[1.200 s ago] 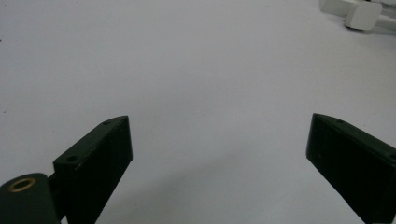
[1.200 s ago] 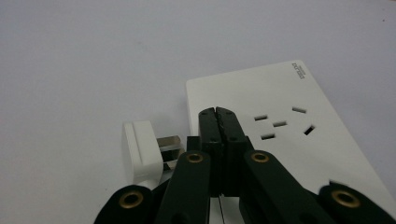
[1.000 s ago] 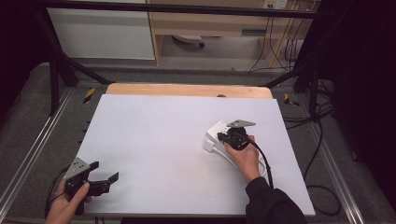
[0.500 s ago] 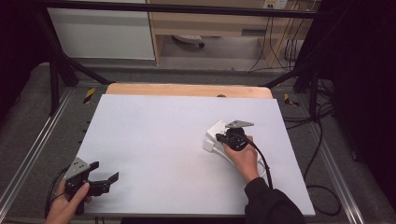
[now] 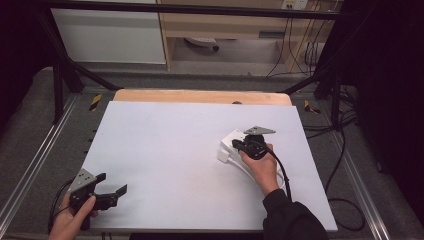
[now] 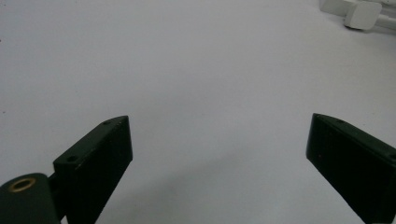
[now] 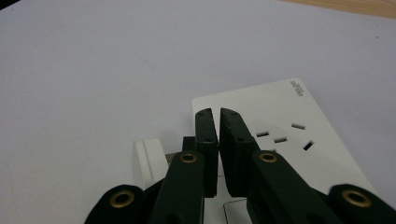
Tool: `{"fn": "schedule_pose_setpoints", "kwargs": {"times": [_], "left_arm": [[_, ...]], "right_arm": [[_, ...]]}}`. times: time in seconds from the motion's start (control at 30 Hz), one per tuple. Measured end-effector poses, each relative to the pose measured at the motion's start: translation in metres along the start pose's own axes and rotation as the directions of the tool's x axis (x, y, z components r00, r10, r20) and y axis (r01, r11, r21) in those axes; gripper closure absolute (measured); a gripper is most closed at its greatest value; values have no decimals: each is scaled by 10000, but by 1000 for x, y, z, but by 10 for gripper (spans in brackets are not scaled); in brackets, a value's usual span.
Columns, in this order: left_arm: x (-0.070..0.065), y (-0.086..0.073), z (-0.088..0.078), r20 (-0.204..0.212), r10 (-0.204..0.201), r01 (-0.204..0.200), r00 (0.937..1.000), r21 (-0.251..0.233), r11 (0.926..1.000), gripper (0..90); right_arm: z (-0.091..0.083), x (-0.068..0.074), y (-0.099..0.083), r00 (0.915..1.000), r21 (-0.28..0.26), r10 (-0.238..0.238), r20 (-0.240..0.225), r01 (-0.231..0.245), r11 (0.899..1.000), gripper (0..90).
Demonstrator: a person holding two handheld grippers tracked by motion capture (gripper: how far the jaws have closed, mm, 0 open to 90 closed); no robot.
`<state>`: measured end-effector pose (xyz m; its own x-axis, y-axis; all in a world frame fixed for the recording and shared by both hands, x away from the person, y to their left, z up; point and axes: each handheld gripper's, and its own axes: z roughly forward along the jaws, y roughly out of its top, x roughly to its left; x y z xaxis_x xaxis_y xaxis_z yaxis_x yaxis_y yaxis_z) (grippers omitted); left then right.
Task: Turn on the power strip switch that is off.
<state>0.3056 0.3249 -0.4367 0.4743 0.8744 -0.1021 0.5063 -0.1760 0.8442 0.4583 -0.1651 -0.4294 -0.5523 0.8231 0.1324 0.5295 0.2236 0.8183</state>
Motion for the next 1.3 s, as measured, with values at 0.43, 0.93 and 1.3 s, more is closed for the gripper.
{"fn": "schedule_pose_setpoints", "kwargs": {"times": [0.43,0.93,1.3], "left_arm": [[0,0,0,-12,-9,9,10000,21,10000,69],[0,0,0,-2,14,-14,10000,24,10000,69],[0,0,0,-10,1,-1,10000,15,10000,69]], "right_arm": [[-2,1,7,10000,-211,89,-29,-90,9997,598],[-1,6,15,9995,-186,246,173,-243,9995,184],[0,13,18,9966,-446,-30,827,67,9990,78]]}}
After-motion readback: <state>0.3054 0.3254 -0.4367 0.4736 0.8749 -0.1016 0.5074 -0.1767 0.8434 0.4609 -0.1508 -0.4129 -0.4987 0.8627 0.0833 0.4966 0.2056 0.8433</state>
